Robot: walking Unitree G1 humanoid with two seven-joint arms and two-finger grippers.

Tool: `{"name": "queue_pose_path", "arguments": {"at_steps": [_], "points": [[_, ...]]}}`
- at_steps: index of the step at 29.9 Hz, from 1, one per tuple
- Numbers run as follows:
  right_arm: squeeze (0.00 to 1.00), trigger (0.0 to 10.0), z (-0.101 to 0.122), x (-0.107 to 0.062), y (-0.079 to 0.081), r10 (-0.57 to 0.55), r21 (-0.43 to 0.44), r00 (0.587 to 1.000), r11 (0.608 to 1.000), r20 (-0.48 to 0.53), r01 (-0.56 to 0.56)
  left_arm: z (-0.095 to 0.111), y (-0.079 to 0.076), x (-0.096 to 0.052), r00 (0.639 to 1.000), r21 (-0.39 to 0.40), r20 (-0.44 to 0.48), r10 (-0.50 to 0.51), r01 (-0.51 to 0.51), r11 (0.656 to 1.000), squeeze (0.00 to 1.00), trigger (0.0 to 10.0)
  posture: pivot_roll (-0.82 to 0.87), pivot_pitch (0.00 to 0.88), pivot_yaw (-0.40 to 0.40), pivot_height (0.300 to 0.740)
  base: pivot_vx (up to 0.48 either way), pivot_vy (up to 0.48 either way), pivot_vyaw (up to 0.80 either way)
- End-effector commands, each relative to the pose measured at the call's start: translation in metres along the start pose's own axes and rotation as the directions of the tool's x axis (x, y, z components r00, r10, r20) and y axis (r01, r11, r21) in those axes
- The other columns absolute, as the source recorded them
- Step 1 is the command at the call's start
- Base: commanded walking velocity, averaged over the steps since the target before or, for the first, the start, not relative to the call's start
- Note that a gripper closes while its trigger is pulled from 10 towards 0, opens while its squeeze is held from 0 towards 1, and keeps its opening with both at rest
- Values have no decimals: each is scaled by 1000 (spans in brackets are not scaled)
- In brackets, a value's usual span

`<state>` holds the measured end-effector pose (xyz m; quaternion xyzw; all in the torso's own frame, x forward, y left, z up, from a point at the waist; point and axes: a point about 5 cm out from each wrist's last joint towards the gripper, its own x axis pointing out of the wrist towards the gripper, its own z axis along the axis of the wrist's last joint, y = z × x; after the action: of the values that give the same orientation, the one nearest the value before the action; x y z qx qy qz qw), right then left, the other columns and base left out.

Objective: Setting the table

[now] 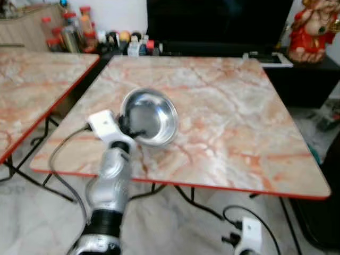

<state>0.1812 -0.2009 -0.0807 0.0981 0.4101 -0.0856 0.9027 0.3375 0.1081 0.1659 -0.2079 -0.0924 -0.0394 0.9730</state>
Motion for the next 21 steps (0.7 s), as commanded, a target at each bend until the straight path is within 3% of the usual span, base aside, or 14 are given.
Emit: {"name": "queue_pose_path", "arguments": {"at_steps": [1, 9, 16, 19, 21], "points": [[0, 10000, 0, 1, 8, 14, 15, 1000, 1000, 1, -14, 8, 10, 3, 999, -4, 24, 25, -25, 1000, 0, 10000, -15, 0, -30, 740, 0, 0, 0], [0, 10000, 0, 1, 7, 13, 16, 1000, 1000, 2, -13, 5, 20, 4, 999, -61, 4, 51, -51, 997, 0, 10000, -19, 0, -32, 740, 0, 0, 0], [0, 10000, 1, 1, 8, 16, 14, 1000, 1000, 4, -16, 19, 45, 10, 990, -94, 45, 135, -131, 987, 0, 10000, -19, 0, -32, 740, 0, 0, 0], [0, 10000, 1, 1, 7, 16, 10, 1000, 1000, 4, -17, 16, 49, 12, 991, -142, 15, 133, -129, 981, 0, 10000, -13, 0, -42, 740, 0, 0, 0], [0, 10000, 1, 1, 7, 18, 8, 1000, 1000, 2, -18, 2, 47, 13, 992, -240, -64, 109, -122, 963, 0, 10000, -16, 0, -40, 740, 0, 0, 0]]}}
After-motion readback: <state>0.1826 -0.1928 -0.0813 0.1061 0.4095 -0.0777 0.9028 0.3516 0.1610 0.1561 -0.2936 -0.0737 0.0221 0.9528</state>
